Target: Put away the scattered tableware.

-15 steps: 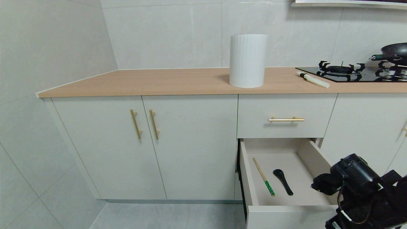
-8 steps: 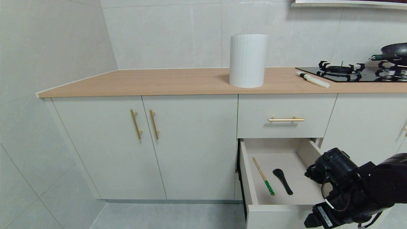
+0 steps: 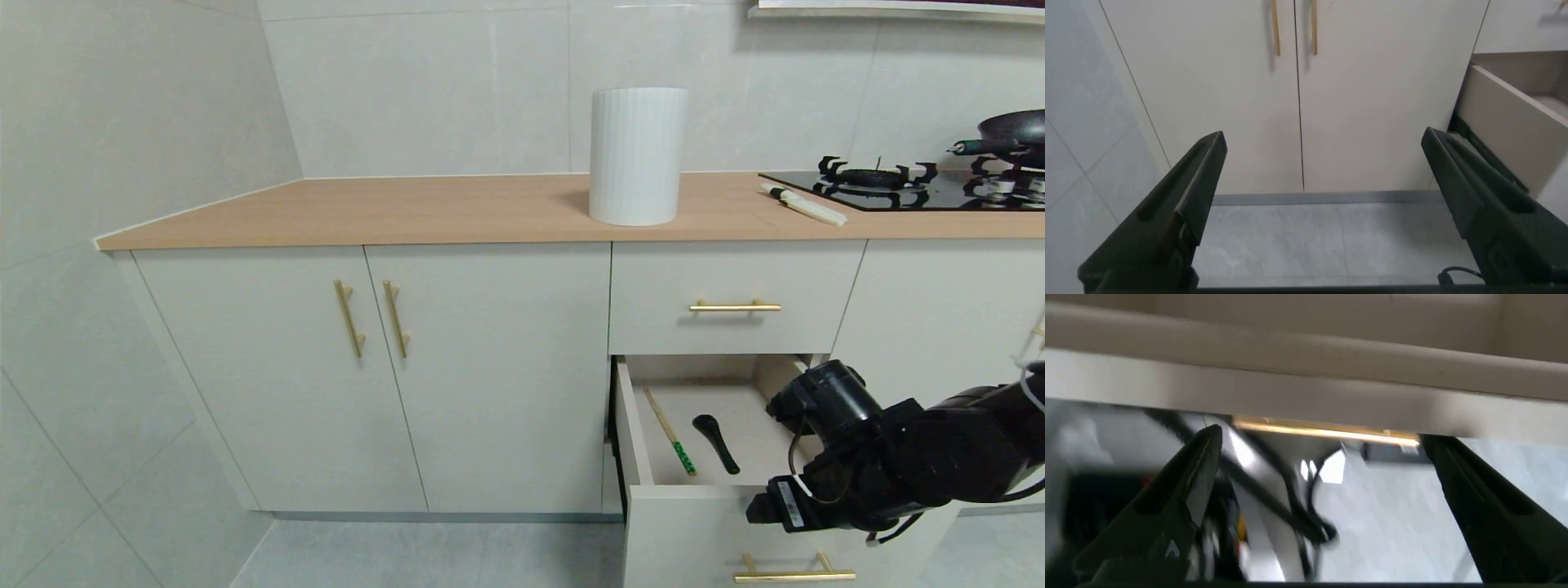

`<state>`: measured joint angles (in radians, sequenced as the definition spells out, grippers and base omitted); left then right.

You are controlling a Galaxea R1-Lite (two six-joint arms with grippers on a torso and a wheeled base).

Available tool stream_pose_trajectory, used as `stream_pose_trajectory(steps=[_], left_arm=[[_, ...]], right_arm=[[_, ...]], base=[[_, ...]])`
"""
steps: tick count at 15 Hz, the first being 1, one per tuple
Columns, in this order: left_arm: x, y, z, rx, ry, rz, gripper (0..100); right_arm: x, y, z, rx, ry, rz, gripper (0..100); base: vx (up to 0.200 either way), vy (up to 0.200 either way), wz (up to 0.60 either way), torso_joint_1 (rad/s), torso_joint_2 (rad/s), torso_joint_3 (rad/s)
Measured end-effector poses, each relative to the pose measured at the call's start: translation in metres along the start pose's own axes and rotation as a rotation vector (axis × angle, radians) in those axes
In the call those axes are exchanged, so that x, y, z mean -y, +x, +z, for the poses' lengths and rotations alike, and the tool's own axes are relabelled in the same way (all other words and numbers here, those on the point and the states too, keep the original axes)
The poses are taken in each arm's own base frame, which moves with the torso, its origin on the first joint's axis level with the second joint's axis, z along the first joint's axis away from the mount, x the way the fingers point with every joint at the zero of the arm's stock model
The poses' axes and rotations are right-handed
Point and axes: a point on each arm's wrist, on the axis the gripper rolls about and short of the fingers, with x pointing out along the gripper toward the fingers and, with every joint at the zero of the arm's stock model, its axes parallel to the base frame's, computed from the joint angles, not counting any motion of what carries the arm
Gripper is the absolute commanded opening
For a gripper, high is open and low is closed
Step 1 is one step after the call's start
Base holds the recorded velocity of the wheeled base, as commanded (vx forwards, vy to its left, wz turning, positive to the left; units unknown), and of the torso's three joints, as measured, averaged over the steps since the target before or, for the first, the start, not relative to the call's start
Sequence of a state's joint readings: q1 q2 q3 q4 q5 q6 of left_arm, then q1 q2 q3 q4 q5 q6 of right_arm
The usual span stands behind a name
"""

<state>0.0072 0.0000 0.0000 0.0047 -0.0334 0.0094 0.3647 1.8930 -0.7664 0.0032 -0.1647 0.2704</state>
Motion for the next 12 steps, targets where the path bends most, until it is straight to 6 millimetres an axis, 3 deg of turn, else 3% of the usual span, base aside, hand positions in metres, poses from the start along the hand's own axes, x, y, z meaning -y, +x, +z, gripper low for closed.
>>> stream_pose_trajectory(steps=[6, 12], left_arm=[[0.0, 0.0, 0.0, 0.0, 0.0, 0.0, 100], [0.0, 0.0, 0.0, 0.0, 0.0, 0.0, 100]], right_arm=[[0.009, 0.041, 0.015, 0.098, 0.07, -0.043, 100], [0.023, 0.081, 0.04, 0.323, 0.169, -0.032, 100]], base=[[0.0, 0.0, 0.0, 0.0, 0.0, 0.0], [0.0, 0.0, 0.0, 0.0, 0.0, 0.0]])
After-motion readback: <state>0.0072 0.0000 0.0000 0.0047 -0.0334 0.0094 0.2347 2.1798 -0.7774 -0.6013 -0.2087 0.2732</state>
